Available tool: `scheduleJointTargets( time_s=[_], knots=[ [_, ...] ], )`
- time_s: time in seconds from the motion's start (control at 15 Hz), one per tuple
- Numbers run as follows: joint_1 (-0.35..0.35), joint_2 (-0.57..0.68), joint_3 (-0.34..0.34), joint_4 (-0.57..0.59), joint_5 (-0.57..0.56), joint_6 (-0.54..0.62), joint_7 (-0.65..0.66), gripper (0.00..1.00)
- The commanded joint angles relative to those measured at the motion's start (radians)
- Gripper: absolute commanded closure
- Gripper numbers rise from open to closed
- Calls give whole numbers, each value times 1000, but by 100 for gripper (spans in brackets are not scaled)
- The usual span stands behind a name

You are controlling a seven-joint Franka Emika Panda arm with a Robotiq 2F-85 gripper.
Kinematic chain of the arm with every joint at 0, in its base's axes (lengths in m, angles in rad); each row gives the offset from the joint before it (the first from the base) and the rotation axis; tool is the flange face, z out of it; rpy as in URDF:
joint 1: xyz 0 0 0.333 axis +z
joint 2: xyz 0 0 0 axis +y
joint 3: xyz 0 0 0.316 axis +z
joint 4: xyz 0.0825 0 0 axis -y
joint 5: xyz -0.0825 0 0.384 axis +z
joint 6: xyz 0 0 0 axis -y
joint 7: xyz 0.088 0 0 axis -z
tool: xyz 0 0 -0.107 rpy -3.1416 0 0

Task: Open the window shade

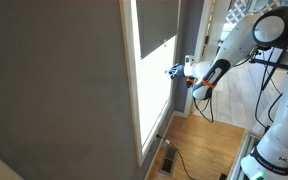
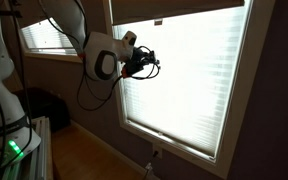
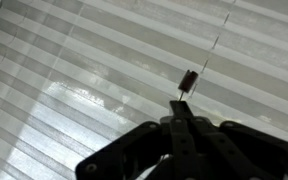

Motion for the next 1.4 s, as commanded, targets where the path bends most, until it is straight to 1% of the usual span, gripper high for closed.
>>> scheduleJointTargets(
  time_s=[0.0,0.4,0.8,1.07,1.33],
  knots=[
    [-29,86,8,79,-56,-35,67,100],
    [-75,209,40,197,-128,-113,175,100],
    [-123,309,72,297,-232,-208,291,100],
    [-158,358,104,352,-300,-281,359,100],
    [-193,396,137,394,-345,-338,400,100]
  ],
)
